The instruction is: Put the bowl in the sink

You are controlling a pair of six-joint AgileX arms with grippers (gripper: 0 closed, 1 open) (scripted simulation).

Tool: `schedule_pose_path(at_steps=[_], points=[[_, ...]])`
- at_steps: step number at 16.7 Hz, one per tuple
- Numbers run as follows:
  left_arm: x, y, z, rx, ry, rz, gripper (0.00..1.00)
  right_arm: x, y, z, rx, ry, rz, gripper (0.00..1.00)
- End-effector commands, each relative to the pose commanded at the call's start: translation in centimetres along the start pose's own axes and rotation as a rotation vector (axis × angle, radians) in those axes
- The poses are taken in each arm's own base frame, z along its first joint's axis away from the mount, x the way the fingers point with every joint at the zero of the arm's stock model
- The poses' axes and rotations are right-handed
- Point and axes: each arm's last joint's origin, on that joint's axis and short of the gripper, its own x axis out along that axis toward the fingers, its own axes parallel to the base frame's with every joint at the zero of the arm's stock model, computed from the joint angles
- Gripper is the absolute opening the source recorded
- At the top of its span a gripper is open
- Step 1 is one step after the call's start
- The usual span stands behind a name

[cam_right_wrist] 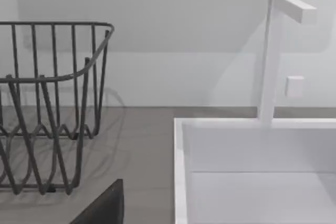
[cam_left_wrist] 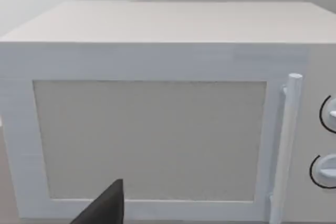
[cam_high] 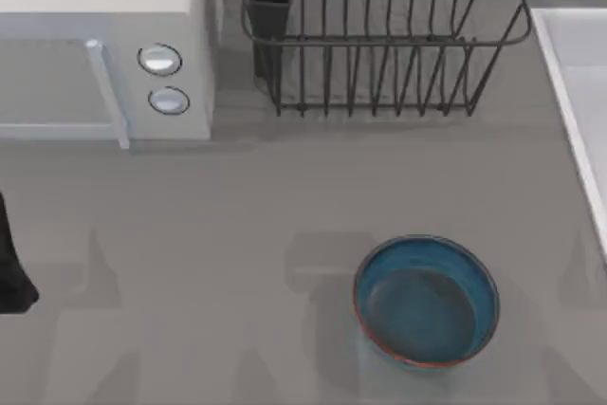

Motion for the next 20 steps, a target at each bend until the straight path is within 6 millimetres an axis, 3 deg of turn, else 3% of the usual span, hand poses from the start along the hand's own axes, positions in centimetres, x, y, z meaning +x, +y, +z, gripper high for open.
schedule_pose_path(at_steps=[5, 10, 13, 20], points=[[0.0, 0.0, 0.0, 0.0, 0.0, 0.0, 1.0, 0.0, 0.4, 1.2, 0.047, 0.035, 0.041, 1.0], [0.0, 0.0, 0.0, 0.0, 0.0, 0.0, 1.0, 0.9, 1.9, 6.8, 0.15, 0.255, 0.14, 1.0], [0.0, 0.0, 0.0, 0.0, 0.0, 0.0, 1.0, 3.5, 3.4, 9.2, 0.173, 0.543, 0.163, 1.0], [0.0, 0.0, 0.0, 0.0, 0.0, 0.0, 1.0, 10.1, 8.6, 6.0, 0.087, 1.301, 0.074, 1.0]])
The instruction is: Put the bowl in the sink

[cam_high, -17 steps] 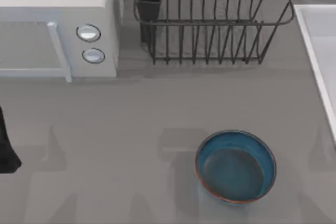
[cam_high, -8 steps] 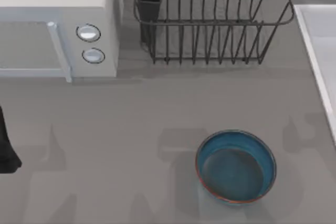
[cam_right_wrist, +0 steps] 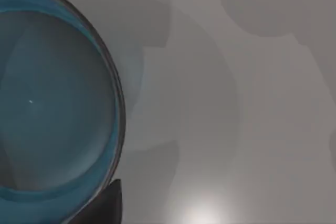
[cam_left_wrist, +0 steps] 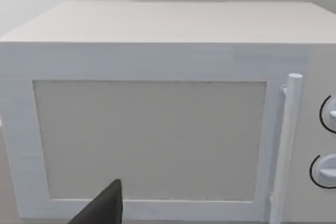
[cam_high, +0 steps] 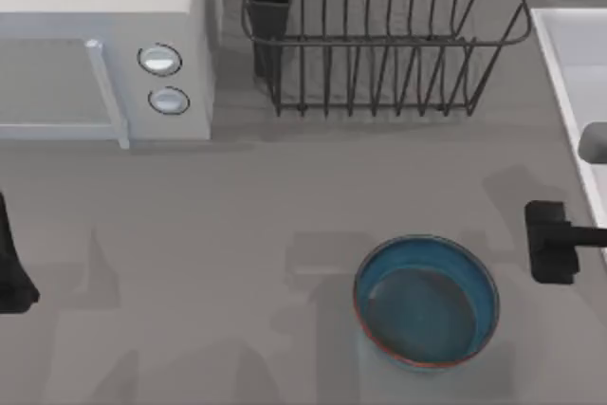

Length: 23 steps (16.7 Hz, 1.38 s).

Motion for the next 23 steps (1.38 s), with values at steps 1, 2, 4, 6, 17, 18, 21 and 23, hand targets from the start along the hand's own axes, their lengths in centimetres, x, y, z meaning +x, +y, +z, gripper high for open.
schedule_pose_path(at_steps=[1, 2, 4, 6, 17, 18, 21, 23], points=[[0.0, 0.0, 0.0, 0.0, 0.0, 0.0, 1.0, 0.4, 1.0, 0.8, 0.002, 0.076, -0.025, 1.0], [0.0, 0.0, 0.0, 0.0, 0.0, 0.0, 1.0, 0.7, 2.2, 1.7, 0.004, 0.133, -0.044, 1.0], [0.0, 0.0, 0.0, 0.0, 0.0, 0.0, 1.0, 1.3, 4.2, 3.0, 0.005, 0.219, -0.079, 1.0], [0.0, 0.0, 0.0, 0.0, 0.0, 0.0, 1.0, 1.4, 5.8, 4.0, 0.003, 0.265, -0.103, 1.0], [0.0, 0.0, 0.0, 0.0, 0.0, 0.0, 1.0, 2.3, 7.2, 4.6, 0.002, 0.27, -0.109, 1.0], [0.0, 0.0, 0.0, 0.0, 0.0, 0.0, 1.0, 3.1, 7.2, 4.4, 0.002, 0.269, -0.109, 1.0], [0.0, 0.0, 0.0, 0.0, 0.0, 0.0, 1.0, 6.5, 7.0, 3.7, 0.001, 0.264, -0.106, 1.0], [0.0, 0.0, 0.0, 0.0, 0.0, 0.0, 1.0, 8.7, 6.7, 3.1, 0.002, 0.26, -0.103, 1.0]])
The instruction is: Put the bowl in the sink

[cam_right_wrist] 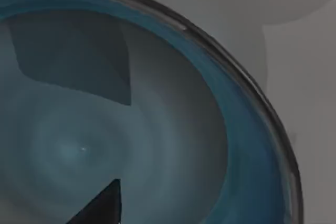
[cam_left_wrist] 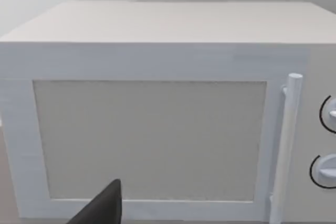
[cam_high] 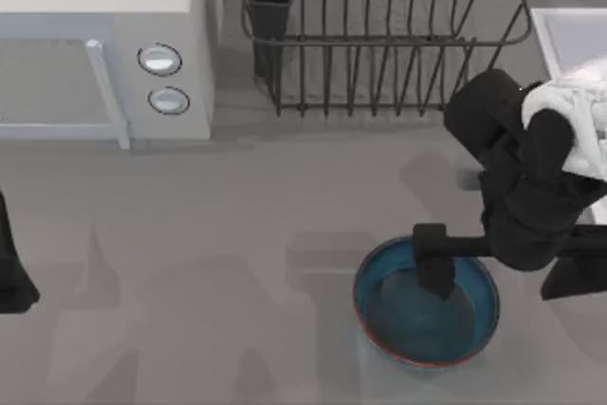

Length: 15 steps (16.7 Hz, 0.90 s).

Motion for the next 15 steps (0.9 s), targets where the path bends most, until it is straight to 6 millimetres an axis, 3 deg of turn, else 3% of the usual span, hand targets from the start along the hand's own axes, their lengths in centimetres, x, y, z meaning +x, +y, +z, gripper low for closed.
schedule_pose_path(at_steps=[3, 7, 15], points=[[0.0, 0.0, 0.0, 0.0, 0.0, 0.0, 1.0, 2.1, -0.2, -0.3, 0.0, 0.006, -0.004, 1.0], [0.0, 0.0, 0.0, 0.0, 0.0, 0.0, 1.0, 2.2, -0.2, -0.4, 0.0, 0.007, -0.004, 1.0], [0.0, 0.0, 0.0, 0.0, 0.0, 0.0, 1.0, 2.2, -0.2, -0.4, 0.0, 0.007, -0.004, 0.4]])
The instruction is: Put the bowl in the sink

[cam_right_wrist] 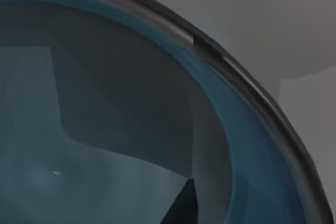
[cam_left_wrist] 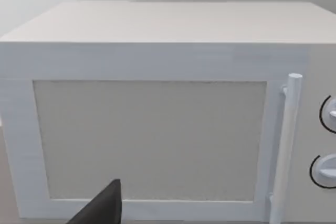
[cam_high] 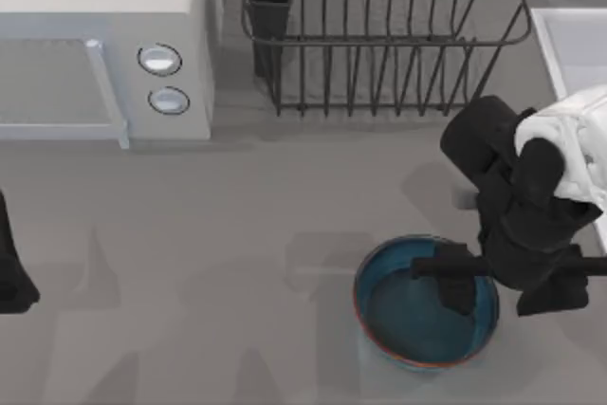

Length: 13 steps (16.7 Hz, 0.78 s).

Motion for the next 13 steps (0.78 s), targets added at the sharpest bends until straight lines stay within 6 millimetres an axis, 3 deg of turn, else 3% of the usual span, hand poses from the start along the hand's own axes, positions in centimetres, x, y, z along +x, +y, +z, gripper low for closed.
schedule_pose_path(at_steps=[5, 13], points=[[0.0, 0.0, 0.0, 0.0, 0.0, 0.0, 1.0, 0.0, 0.0, 0.0, 0.0, 0.0, 0.0, 0.02], [0.0, 0.0, 0.0, 0.0, 0.0, 0.0, 1.0, 0.0, 0.0, 0.0, 0.0, 0.0, 0.0, 0.0]])
